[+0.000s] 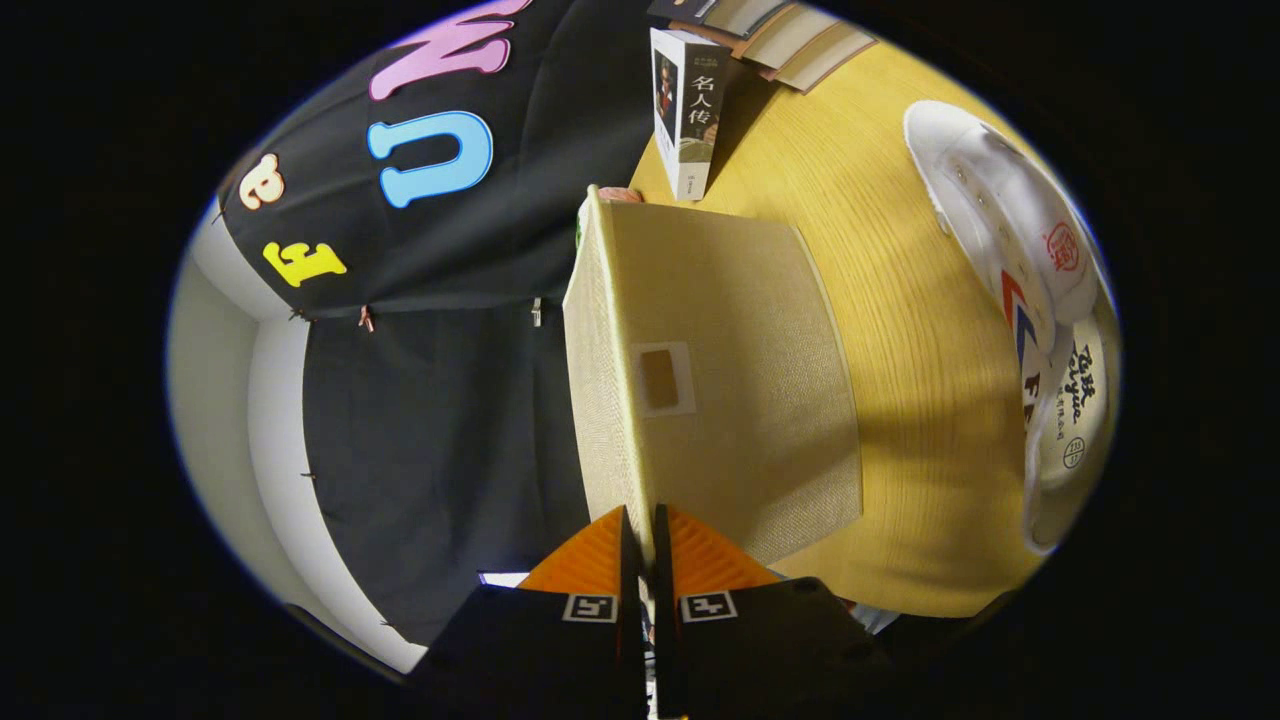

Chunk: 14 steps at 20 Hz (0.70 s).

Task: Open the storage box then place both shoes into the box .Put the left shoe in first, then the right shoe, with the right side of both shoes facing outward in a uniform manner.

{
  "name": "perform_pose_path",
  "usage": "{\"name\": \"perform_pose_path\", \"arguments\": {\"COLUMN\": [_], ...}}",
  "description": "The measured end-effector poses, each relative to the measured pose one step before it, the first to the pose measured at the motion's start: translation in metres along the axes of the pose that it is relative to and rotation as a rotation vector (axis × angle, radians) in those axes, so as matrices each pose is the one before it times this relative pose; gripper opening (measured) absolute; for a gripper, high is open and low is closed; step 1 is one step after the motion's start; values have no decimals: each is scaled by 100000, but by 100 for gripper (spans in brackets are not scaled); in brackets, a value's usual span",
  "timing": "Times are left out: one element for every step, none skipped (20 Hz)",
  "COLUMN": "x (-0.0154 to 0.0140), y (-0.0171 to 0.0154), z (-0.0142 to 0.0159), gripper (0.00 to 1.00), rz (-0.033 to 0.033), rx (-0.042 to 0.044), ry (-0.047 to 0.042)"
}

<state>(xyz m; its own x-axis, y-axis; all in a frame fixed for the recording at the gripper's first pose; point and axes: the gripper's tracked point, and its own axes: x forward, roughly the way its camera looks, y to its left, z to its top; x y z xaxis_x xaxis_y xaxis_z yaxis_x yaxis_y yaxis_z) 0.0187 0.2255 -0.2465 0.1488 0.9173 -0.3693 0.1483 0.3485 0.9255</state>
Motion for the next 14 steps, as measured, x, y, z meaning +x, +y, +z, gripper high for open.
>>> {"name": "perform_pose_path", "arguments": {"x": [38, -161, -159, -225, -189, -273, -167, -195, 135, 165, 518, 651, 857, 675], "y": [219, 247, 445, 719, 1205, 1464, 1473, 1430, 1673, 1607, 1715, 1655, 1275, 1481], "z": [131, -66, 53, 162, 155, 56, -51, -209, -184, -80, -127, -180, -312, -518], "gripper": [8, 5, 5, 5, 5, 5, 5, 5, 4, 5, 5, 5, 5, 5], "rz": [-1224, -1037, -730, 300, 1804, 2042, 1336, 824, 1235, 1208, 1700, 1624, 210, 1233], "rx": [-233, -178, 22, 149, 1227, 1028, -547, -1716, -2304, -1735, -1300, -1417, -2213, -3043], "ry": [-1871, -750, -1180, -1807, -1746, -1641, -1574, -1238, -986, -1145, -433, -263, 545, 831]}}
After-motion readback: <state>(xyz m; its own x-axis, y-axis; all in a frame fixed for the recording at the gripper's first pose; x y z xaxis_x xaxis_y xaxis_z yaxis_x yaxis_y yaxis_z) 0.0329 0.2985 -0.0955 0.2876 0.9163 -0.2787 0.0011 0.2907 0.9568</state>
